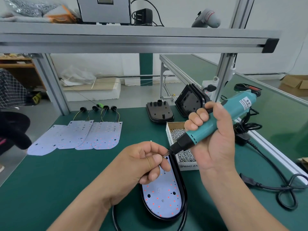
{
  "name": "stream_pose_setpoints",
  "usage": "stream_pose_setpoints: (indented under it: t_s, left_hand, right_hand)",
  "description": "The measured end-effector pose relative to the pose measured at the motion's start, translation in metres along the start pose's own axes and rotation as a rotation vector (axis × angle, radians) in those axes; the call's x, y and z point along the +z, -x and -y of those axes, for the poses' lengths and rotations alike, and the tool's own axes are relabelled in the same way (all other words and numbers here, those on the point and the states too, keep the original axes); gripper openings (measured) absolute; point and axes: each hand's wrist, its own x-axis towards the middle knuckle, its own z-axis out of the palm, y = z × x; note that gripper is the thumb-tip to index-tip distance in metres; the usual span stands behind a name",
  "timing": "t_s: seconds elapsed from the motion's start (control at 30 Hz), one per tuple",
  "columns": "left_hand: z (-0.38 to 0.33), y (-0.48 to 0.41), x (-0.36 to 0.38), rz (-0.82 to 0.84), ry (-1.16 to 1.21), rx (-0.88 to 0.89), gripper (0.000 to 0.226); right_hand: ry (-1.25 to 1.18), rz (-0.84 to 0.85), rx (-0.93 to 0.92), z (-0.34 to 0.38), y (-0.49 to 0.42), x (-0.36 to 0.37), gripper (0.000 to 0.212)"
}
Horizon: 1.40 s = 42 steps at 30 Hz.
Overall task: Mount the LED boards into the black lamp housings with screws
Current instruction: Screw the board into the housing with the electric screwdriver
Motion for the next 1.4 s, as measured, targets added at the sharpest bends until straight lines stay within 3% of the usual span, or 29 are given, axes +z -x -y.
stream_pose_setpoints:
  t_s: [0.17,0.27,0.57,0.83,0.93,1.03,1.1,1.2,1.4]
  left_hand:
    - [0.000,0.000,0.000,-0.113,-0.138,0.023,0.012]
    - [0.001,0.000,-0.001,-0.129,-0.188,0.012,0.017]
    - [-0.002,0.002,0.001,-0.098,-0.180,0.025,0.028]
    - [0.000,0.000,-0.004,-0.164,-0.129,0.000,0.024]
    - [0.001,-0.004,-0.011,-0.327,-0.109,-0.005,0.026]
    - [0.001,-0.008,-0.035,-0.511,-0.363,-0.090,0.020]
    - [0.000,-0.009,-0.048,-0.484,-0.486,-0.205,0.027]
    - [-0.001,-0.008,-0.047,-0.336,-0.474,-0.348,0.031]
    - [0.010,-0.013,-0.037,-0.232,-0.417,-0.364,0.019]
  right_hand:
    - [0.065,-0.054,-0.002,-0.007,-0.002,0.002,0.015]
    - [0.060,-0.085,0.021,-0.011,-0.002,0.000,0.018]
    - [-0.001,-0.222,0.029,-0.017,-0.004,-0.007,0.026]
    - [-0.036,-0.253,0.005,-0.015,-0.006,-0.011,0.025]
    - [-0.022,-0.228,-0.008,-0.015,-0.006,-0.011,0.023]
    - [0.026,-0.197,-0.031,-0.016,-0.005,-0.010,0.020]
    - [0.056,-0.183,-0.038,-0.019,-0.003,-0.008,0.018]
    - [0.082,-0.175,-0.037,-0.025,0.000,-0.006,0.015]
    - [0.193,-0.151,-0.043,-0.036,0.004,-0.004,0.017]
